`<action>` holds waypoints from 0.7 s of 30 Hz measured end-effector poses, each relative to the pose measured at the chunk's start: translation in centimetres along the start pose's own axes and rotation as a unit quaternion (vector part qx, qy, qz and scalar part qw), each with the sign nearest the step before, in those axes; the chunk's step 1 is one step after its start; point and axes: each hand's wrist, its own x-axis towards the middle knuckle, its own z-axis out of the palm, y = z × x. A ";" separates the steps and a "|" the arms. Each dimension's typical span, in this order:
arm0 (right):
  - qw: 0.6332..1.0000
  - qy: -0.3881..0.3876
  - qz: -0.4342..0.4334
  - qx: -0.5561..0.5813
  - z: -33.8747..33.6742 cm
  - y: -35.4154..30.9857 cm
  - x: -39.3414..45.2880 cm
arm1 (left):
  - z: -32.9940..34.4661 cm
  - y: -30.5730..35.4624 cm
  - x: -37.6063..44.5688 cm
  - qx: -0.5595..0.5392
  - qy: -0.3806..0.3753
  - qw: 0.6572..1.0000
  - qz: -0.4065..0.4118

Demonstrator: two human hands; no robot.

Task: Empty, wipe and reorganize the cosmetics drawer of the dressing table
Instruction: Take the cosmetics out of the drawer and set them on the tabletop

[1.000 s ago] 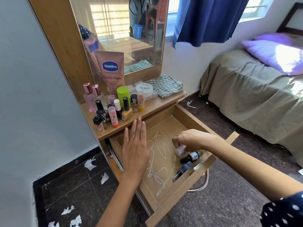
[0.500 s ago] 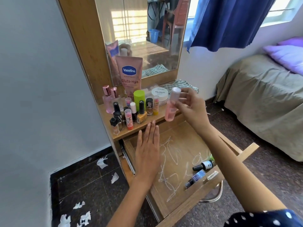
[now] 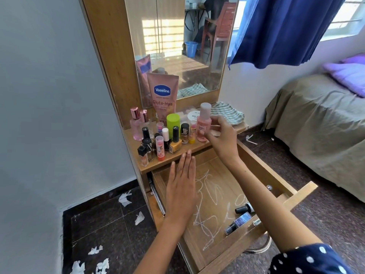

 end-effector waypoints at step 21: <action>0.869 -0.413 0.018 -0.271 -7.9 2.0 -5.3 | -0.1 0.1 -0.2 -0.042 -0.025 0.999 -0.006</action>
